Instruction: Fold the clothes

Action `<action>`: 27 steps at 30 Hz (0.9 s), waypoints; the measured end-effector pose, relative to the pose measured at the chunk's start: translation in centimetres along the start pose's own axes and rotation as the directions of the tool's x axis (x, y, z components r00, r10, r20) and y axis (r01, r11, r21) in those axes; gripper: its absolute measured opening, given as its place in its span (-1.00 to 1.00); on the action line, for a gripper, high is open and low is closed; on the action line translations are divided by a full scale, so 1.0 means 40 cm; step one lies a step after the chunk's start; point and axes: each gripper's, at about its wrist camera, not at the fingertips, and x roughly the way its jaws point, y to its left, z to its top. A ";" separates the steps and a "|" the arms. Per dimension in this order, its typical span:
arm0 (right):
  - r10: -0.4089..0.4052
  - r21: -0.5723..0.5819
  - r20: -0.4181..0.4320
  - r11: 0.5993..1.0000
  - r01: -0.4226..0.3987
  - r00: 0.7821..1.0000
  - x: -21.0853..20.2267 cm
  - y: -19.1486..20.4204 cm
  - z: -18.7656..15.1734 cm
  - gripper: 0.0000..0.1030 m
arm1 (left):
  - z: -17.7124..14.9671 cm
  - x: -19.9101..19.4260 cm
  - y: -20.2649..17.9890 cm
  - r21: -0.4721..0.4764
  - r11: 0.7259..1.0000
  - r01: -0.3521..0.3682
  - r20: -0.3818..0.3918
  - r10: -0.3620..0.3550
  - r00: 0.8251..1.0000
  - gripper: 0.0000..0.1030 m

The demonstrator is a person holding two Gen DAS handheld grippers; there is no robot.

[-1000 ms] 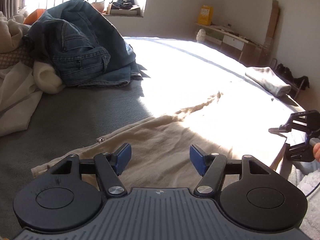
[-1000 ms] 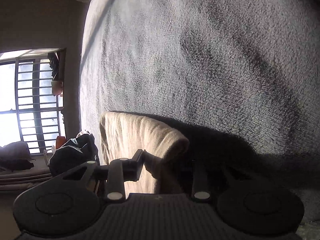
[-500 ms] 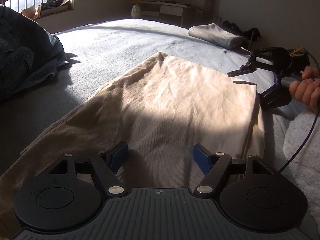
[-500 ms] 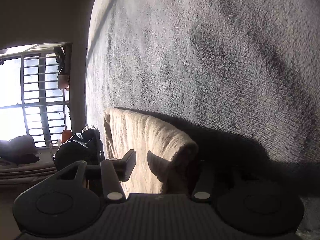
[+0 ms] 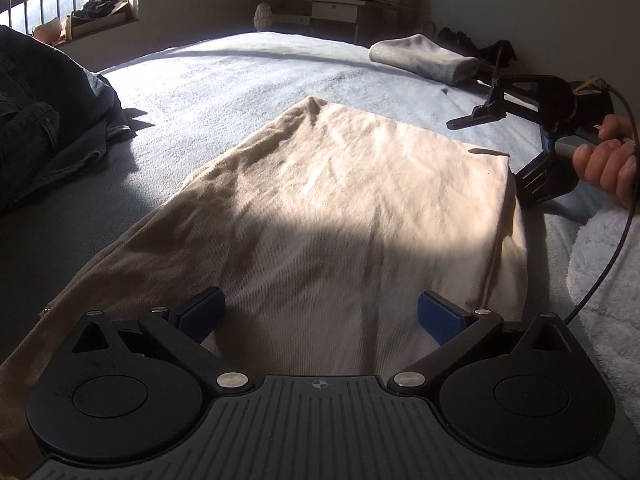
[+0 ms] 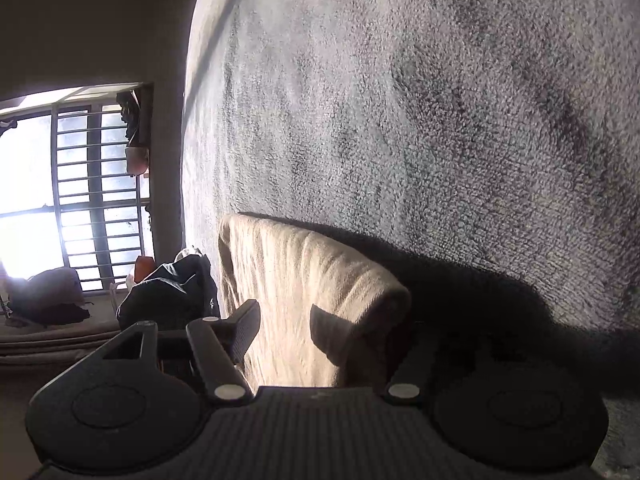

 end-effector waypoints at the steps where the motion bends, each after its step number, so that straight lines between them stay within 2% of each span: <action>1: 0.001 0.001 0.000 1.000 -0.001 1.000 -0.001 -0.001 0.000 0.26 | 0.000 0.001 0.001 -0.001 1.000 0.002 -0.001 -0.002 1.000 1.00; 20: 0.003 -0.002 0.002 1.000 -0.003 1.000 -0.007 -0.005 0.003 0.26 | -0.013 0.002 -0.006 0.013 1.000 -0.012 0.025 0.012 1.000 1.00; 24: -0.007 -0.025 0.011 1.000 0.007 1.000 -0.009 0.001 0.001 0.06 | -0.014 0.003 -0.004 0.006 1.000 -0.008 0.027 0.008 1.000 1.00; 27: -0.004 -0.007 0.018 1.000 0.004 1.000 -0.006 -0.005 0.003 0.03 | -0.015 0.002 -0.003 0.003 1.000 -0.007 0.029 0.006 1.000 1.00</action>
